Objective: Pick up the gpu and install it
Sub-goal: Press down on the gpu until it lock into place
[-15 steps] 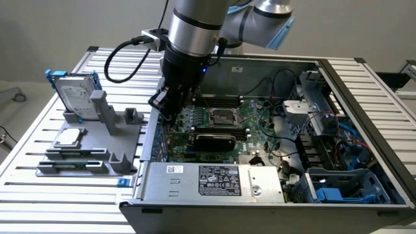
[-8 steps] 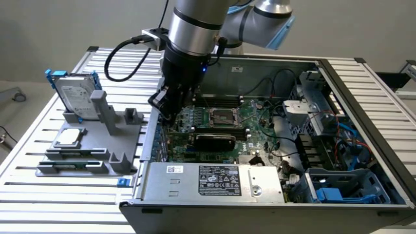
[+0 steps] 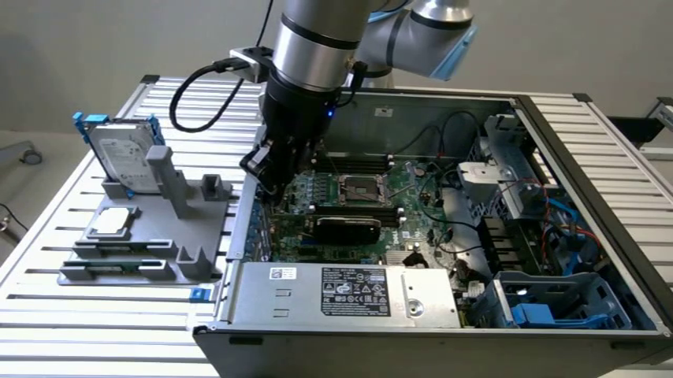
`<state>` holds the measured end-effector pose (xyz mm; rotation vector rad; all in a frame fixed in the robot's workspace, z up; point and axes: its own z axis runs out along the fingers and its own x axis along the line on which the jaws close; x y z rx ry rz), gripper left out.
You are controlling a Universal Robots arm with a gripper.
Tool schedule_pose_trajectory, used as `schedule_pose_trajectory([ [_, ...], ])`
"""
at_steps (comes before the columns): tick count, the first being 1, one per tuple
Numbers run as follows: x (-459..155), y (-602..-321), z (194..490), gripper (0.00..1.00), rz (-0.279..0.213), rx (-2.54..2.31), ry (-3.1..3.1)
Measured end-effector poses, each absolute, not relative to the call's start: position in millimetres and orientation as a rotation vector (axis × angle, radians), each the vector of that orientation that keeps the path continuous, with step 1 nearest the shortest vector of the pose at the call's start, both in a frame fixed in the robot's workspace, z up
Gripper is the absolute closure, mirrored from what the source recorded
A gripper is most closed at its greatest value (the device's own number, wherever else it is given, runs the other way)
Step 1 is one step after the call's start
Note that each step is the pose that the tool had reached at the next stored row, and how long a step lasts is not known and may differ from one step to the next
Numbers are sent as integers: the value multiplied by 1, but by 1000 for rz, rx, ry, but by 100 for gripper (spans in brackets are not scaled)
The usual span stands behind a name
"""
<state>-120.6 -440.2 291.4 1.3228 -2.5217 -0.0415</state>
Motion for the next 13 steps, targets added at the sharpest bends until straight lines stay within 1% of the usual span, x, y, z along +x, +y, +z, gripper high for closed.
schedule_pose_trajectory([
  [7,-120,-440,291,89,-39,1322,-2521],
  [13,-114,-440,297,89,-40,1320,-2517],
])
